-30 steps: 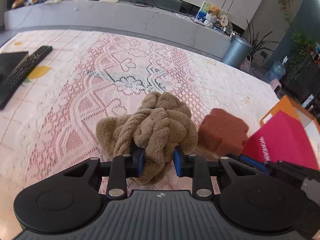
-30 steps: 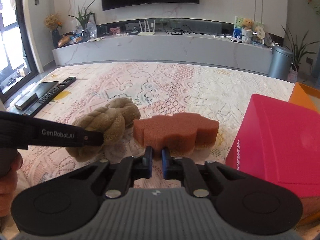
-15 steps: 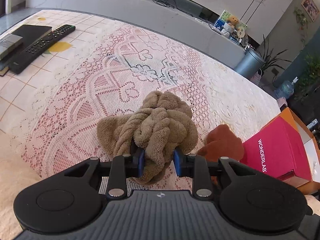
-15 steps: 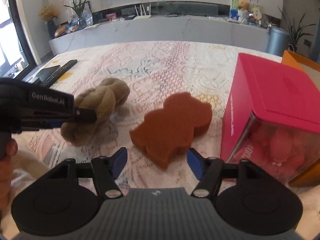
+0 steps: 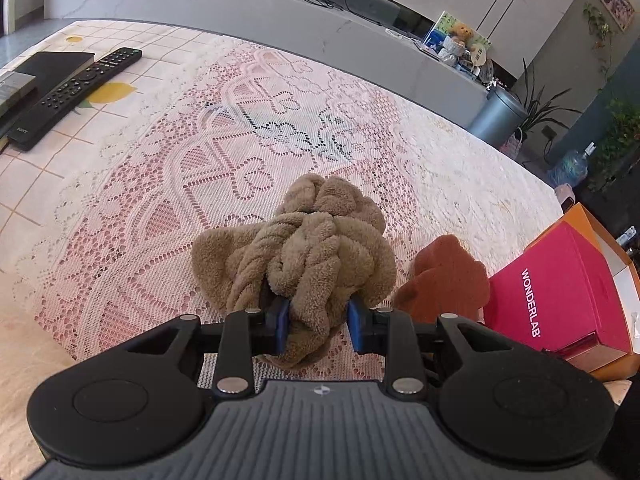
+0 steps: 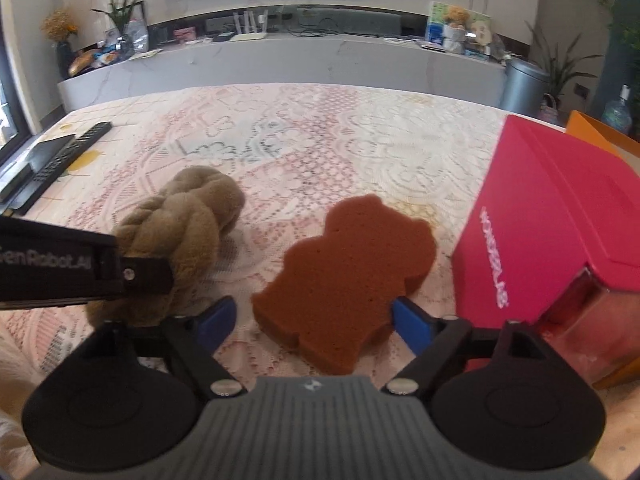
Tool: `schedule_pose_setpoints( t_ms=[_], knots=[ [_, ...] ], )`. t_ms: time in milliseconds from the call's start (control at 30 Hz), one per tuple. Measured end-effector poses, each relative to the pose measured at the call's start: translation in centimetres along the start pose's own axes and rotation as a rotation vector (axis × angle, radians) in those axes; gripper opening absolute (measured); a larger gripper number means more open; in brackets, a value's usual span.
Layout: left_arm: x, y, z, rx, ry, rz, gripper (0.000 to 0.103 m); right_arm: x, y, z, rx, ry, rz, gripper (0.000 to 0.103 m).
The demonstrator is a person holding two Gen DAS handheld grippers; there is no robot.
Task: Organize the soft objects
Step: 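Lift the towel and sponge and carry both over the orange box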
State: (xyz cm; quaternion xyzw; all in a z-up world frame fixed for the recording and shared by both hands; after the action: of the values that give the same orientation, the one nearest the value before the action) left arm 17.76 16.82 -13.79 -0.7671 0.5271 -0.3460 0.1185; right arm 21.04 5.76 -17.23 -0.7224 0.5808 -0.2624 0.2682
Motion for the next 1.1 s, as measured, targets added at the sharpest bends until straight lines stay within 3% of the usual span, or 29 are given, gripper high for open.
schedule_pose_setpoints(
  t_ms=[167, 267, 700, 1100],
  knots=[
    [0.1, 0.0, -0.1, 0.008, -0.004, 0.016, 0.033, 0.2, 0.1, -0.6, 0.024, -0.008, -0.019, 0.051],
    [0.4, 0.0, -0.6, 0.02, -0.008, 0.03, 0.033, 0.5, -0.1, -1.7, 0.056, -0.02, -0.031, 0.046],
    [3.0, -0.4, -5.8, 0.126, 0.008, 0.019, 0.033, 1.4, -1.8, -10.5, 0.269, -0.128, -0.127, 0.045],
    [12.6, -0.6, -9.4, 0.179, 0.14, 0.134, 0.033, 10.6, -4.9, -17.0, 0.361, -0.117, -0.112, 0.045]
  ],
)
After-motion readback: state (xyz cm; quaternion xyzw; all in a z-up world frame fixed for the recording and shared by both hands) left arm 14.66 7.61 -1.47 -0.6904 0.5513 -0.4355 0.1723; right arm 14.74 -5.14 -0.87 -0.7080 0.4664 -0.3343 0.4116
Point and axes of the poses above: each gripper's, at about its wrist camera, not at the fingertips, and z roughly the way its jaws point, x to its right, y to its underside, the point moved 5 cm from there along z, roughly the way its jaws point, and after that the axes turned 4 degrees about y, right-handed, at the moved point
